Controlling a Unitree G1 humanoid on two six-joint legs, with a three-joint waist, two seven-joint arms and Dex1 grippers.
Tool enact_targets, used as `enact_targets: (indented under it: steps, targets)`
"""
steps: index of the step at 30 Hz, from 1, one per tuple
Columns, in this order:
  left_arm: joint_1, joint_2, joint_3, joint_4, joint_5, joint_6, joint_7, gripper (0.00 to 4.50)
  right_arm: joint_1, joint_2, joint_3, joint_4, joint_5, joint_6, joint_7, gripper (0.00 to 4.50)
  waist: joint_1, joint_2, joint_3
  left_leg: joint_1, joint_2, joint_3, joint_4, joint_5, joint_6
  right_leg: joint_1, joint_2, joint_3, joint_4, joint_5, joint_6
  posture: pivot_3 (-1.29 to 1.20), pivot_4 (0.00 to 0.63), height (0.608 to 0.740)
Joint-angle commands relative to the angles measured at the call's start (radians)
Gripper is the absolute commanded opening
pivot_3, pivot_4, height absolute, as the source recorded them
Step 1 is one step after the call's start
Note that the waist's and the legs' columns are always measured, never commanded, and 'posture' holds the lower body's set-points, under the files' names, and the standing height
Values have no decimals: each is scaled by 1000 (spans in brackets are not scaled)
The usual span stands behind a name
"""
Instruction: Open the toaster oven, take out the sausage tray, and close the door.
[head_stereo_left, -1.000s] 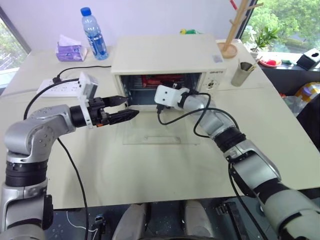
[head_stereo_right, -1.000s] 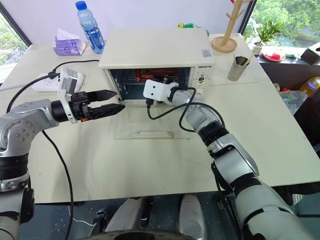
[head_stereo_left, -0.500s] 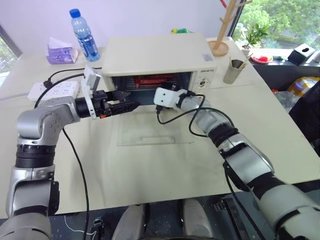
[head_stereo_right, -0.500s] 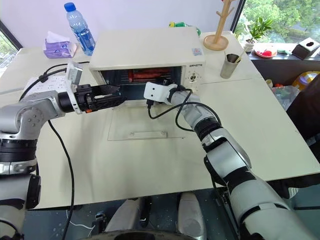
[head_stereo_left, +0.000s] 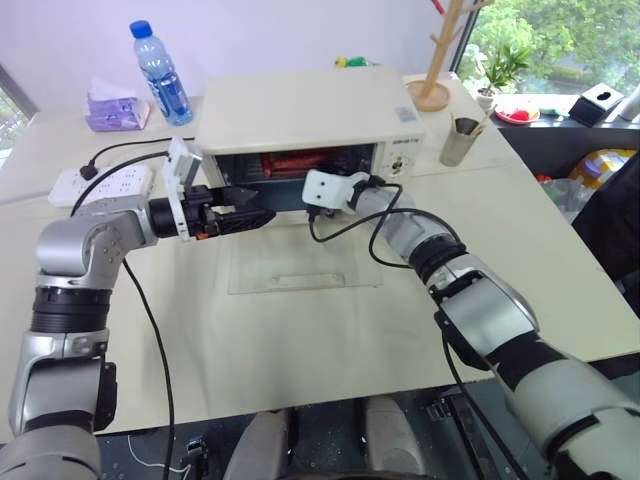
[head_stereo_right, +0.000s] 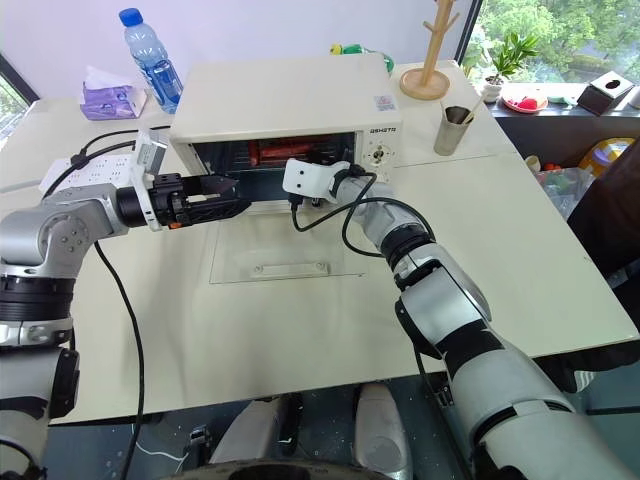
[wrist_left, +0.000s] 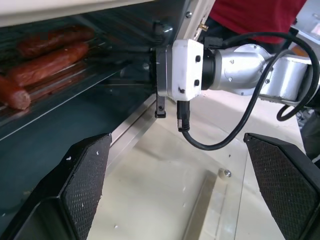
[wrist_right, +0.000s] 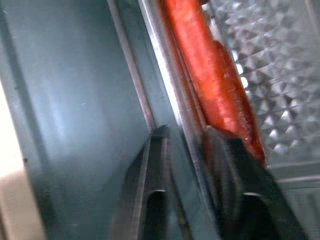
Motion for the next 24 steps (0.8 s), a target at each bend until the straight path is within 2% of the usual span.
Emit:
enact_targets:
  steps: [1,5,8,24]
  targets:
    - [-35,39,32,23,11,-24,-27,4500,-32,-1,-7,12,-13,-10,-24,764,-1,-1,-1,1,0,0,0,0,0,1,0,0,0,0,0,0,150,739]
    - [-42,45,30,38,18,-29,-40,4500,-27,-1,-11,14,-19,-17,-25,764,0,-1,-1,2,1,0,-1,0,0,1,1,1,0,0,0,0,150,739]
    - [-46,53,30,50,22,-33,-53,4500,-22,-1,-14,10,-20,-23,-23,14,-1,-3,-2,3,1,1,-1,0,0,1,1,1,0,0,0,0,150,739]
    - [-107,93,25,167,51,-59,-133,4500,32,-16,3,-99,-69,-42,-22,14,-1,-3,-2,3,2,0,-2,0,0,2,4,2,0,0,-1,0,150,739]
